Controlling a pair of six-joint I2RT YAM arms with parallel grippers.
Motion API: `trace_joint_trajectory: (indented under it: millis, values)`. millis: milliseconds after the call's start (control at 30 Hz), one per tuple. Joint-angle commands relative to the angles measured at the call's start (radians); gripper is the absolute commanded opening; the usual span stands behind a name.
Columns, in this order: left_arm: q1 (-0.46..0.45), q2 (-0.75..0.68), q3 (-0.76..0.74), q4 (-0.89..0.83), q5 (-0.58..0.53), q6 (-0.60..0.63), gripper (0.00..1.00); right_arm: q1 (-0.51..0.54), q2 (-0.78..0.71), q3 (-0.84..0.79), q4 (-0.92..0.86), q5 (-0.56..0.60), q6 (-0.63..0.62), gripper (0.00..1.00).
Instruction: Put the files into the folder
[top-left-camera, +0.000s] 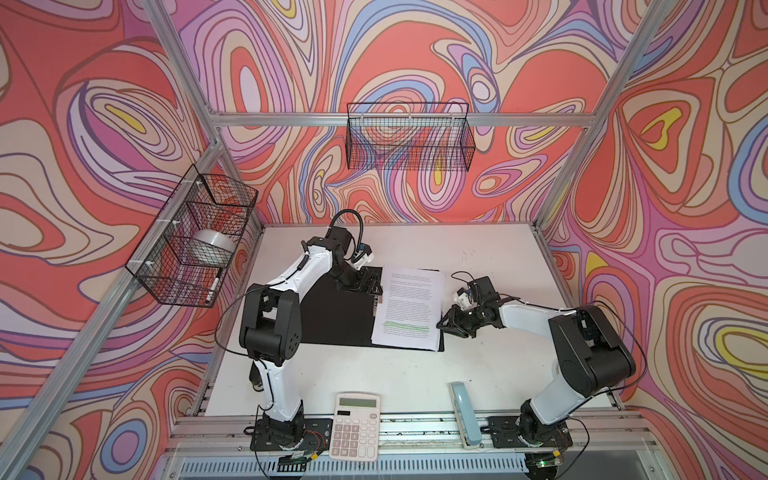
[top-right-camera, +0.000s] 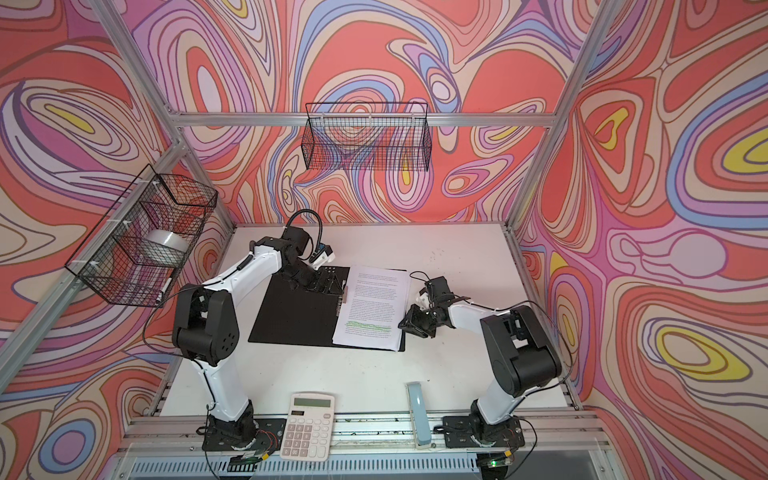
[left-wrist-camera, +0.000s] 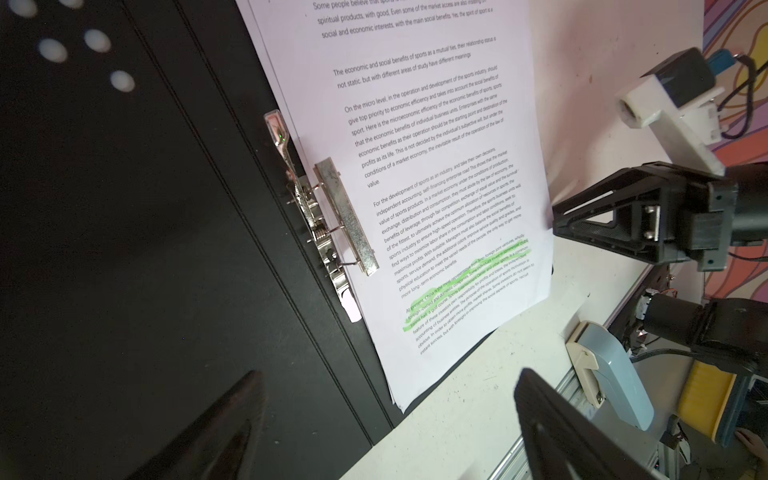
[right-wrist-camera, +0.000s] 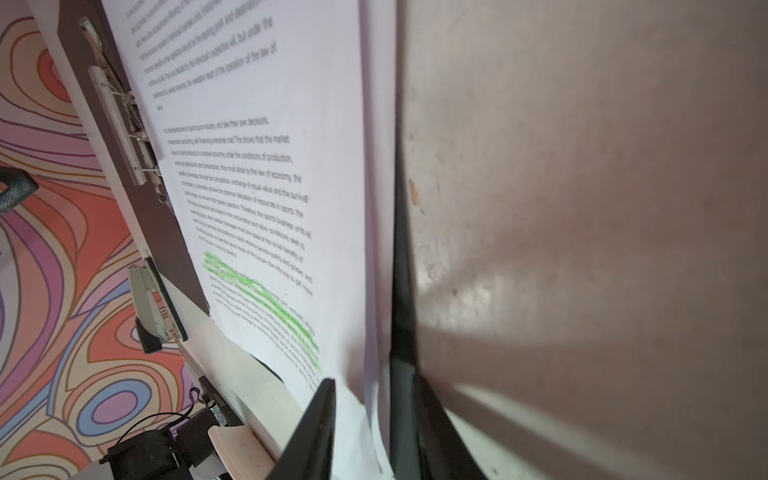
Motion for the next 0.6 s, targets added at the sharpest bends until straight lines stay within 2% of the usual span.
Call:
trace_joint_trajectory:
  millis: [0,133,200,267,400,567]
  values:
    - [0.008,0.018,0.004,-0.012,0.017,0.002,0.94,0.003,-0.061,0.029,-0.114,0.082,-0.038,0.32]
    - [0.008,0.01,0.009,-0.017,0.016,0.002,0.94,0.019,-0.159,0.034,-0.177,0.117,-0.038,0.22]
    - [0.008,0.006,0.017,-0.027,0.027,0.002,0.94,0.034,-0.212,0.013,-0.156,0.078,-0.015,0.13]
    - [0.008,0.002,0.028,-0.035,0.036,-0.001,0.94,0.048,-0.237,-0.019,-0.113,0.02,0.02,0.08]
    - [0.008,-0.004,0.049,-0.04,0.05,-0.005,0.93,0.092,-0.238,-0.075,-0.025,-0.013,0.075,0.07]
    - [0.008,0.001,0.055,-0.05,0.056,-0.006,0.93,0.128,-0.167,-0.094,0.058,-0.012,0.103,0.07]
